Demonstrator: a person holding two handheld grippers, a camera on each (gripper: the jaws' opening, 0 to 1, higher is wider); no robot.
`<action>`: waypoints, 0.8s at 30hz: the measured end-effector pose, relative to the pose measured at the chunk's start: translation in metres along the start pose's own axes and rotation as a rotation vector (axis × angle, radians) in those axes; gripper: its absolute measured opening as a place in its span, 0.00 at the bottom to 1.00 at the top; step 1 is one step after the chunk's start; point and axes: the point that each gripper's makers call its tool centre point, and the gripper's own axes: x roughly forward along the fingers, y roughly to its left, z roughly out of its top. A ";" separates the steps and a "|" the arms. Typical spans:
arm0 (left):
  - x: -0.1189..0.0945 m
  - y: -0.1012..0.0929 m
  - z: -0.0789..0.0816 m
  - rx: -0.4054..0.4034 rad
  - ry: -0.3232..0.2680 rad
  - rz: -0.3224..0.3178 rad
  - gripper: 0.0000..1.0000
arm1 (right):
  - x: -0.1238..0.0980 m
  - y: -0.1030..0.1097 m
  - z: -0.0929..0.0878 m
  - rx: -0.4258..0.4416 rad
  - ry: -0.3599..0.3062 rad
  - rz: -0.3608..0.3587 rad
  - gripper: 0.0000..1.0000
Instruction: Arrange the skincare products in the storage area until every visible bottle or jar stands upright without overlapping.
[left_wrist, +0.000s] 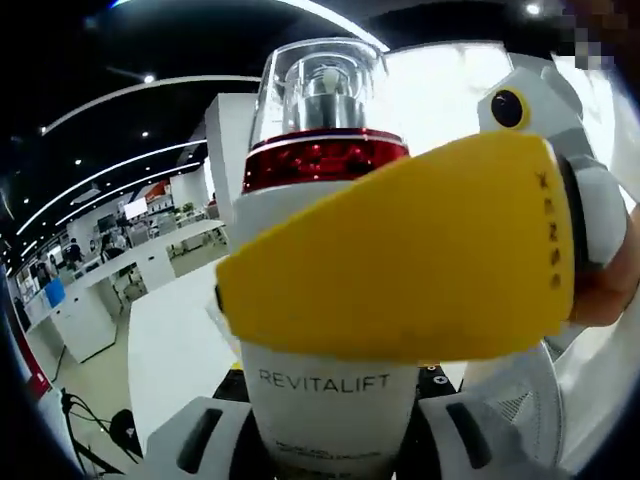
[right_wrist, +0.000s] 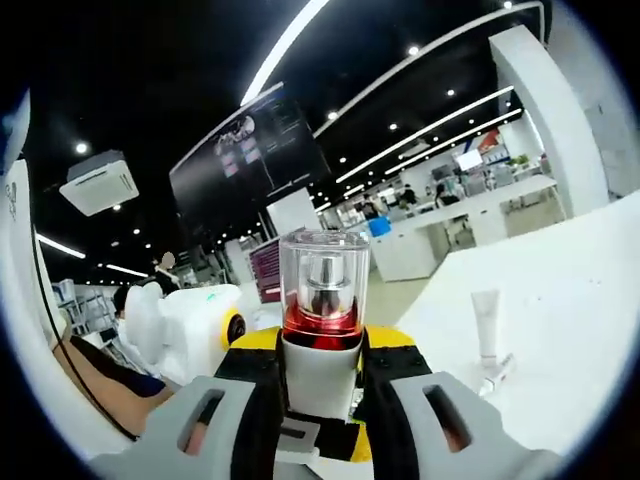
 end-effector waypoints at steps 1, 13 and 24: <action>0.000 0.000 0.001 -0.002 -0.006 -0.002 0.38 | 0.000 0.000 0.000 -0.007 0.000 0.005 0.25; -0.004 -0.018 0.017 -0.068 -0.089 -0.170 0.40 | -0.004 0.002 0.006 -0.037 0.057 0.131 0.24; -0.025 -0.048 0.040 -0.111 -0.147 -0.464 0.46 | -0.016 0.019 0.016 -0.038 0.101 0.338 0.24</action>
